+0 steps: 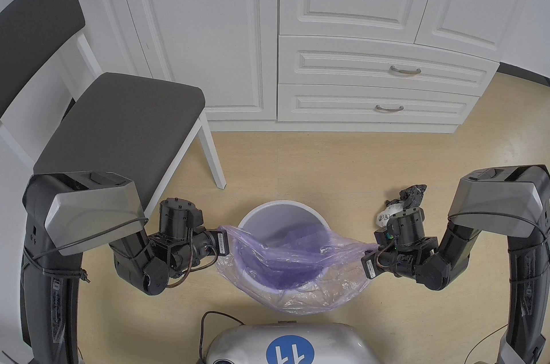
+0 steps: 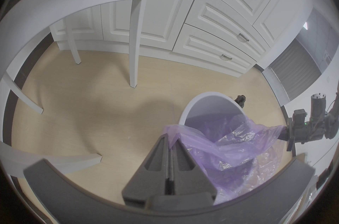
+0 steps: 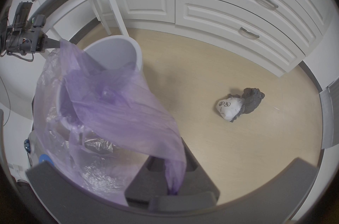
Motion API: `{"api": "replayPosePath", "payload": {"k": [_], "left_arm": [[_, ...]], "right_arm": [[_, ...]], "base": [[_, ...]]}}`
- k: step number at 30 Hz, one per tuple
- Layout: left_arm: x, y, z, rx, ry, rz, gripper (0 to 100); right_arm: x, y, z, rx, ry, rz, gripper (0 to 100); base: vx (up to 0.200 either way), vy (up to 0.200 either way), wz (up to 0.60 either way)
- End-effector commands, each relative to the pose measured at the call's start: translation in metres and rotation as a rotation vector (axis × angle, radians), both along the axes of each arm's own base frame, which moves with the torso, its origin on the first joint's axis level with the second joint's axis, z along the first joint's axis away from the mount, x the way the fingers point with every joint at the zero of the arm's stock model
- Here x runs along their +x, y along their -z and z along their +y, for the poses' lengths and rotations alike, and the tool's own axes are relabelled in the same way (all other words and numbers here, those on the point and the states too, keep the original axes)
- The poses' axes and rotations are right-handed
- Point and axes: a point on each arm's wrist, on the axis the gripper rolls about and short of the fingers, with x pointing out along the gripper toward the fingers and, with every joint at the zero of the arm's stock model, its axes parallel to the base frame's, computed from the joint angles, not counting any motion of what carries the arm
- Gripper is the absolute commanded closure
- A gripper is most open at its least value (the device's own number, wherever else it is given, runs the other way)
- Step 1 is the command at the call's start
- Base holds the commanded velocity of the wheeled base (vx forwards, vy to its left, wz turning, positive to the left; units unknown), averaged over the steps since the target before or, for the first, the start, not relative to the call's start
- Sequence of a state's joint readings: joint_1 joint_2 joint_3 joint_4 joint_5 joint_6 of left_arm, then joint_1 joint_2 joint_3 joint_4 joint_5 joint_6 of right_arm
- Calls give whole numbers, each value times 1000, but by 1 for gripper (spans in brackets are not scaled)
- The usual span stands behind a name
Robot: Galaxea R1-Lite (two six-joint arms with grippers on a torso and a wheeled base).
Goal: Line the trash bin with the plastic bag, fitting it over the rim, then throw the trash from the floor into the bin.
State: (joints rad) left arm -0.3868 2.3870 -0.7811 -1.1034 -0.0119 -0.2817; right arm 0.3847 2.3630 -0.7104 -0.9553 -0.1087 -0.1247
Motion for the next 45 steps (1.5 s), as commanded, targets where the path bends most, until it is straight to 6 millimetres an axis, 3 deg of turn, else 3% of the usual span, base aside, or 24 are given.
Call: {"api": "replayPosePath", "payload": {"k": [1, 21, 22, 30, 38, 42, 45], "left_arm": [[2, 4, 3, 1, -8, 5, 100], [3, 5, 7, 0, -22, 4, 100], [3, 5, 7, 0, -22, 4, 100], [4, 0, 7, -12, -25, -6, 100], [5, 1, 6, -22, -24, -27, 100], [5, 2, 6, -22, -22, -24, 100], [5, 5, 6, -20, -21, -18, 100]], "right_arm": [[2, 10, -4, -10, 13, 20, 100], [14, 25, -19, -4, 57, 41, 100], [14, 25, -19, -3, 56, 42, 0], [5, 11, -22, 47, -4, 28, 0], [-24, -15, -78, 134, -332, -168, 0], [-37, -20, -85, 200, -404, -217, 0], [-47, -10, -87, 253, -459, -173, 0]], "base": [[0, 0, 0], [0, 0, 0], [0, 0, 0], [0, 0, 0], [0, 0, 0], [0, 0, 0], [0, 0, 0]]}}
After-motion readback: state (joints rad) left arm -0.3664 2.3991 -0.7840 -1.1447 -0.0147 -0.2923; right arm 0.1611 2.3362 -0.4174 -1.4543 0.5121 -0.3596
